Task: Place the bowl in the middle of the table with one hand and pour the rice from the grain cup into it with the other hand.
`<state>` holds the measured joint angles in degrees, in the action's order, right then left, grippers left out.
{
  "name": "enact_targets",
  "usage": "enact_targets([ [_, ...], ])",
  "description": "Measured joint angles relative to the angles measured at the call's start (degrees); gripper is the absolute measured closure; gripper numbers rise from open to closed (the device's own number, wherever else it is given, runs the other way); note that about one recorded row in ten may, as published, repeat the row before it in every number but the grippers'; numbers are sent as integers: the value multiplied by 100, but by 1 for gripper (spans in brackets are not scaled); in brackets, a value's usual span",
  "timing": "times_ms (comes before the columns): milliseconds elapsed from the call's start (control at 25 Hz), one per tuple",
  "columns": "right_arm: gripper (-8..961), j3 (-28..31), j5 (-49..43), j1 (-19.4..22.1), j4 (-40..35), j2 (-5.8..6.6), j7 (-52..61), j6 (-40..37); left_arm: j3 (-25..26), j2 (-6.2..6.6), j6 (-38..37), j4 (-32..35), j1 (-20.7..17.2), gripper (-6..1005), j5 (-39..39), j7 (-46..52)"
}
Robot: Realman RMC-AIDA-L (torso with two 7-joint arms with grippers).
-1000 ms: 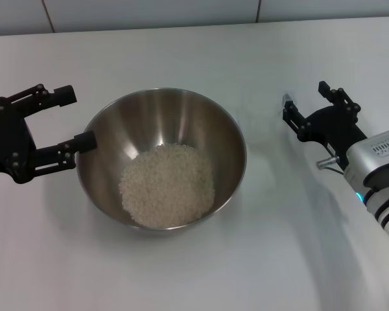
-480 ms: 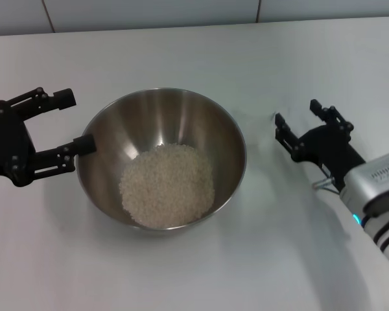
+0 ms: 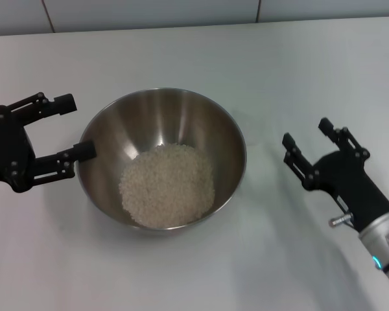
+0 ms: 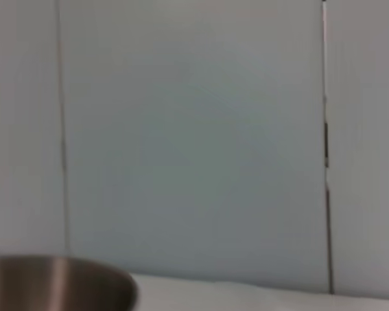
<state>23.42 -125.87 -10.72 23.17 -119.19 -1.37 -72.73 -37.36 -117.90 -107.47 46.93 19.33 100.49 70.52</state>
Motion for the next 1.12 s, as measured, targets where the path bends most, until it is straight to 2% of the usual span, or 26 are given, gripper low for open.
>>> enact_targets([
  [120,238,-246,-1,6,-156,16,296,-395,0,4,-1,0,-10,186,29,-1],
  [200,238,-535,-75,-80,-358,74,769,-712,0,4,-16,0,-10,186,45,-2],
  [360,238,-990,-806,-519,-1060,286,2342,-1288,-2,4,-43,0,-12,187,82,-33],
  [400,238,-1046,-1285,-775,-1632,319,3091,-1645,-2,4,-46,0,-15,187,101,-48],
  [480,238,-1052,-1627,-998,-2202,264,3561,-1953,-7,4,-72,0,-22,187,184,-77],
  [520,238,-1052,-1627,-998,-2202,264,3561,-1953,-6,5,-88,0,-24,186,220,-80],
  [600,238,-1095,-1881,-1269,-2973,134,3950,-2338,-8,4,-135,0,-31,186,320,-98],
  [760,238,-1304,-1904,-1451,-3572,38,4000,-2779,-29,5,-176,0,-87,186,447,-256],
  [920,238,-1351,-1804,-1779,-4307,37,4166,-3688,-157,2,-185,-19,-166,187,493,-370],
  [1120,238,-1588,-1761,-2082,-4688,33,4294,-3945,-161,1,-187,-100,-168,187,492,-398],
])
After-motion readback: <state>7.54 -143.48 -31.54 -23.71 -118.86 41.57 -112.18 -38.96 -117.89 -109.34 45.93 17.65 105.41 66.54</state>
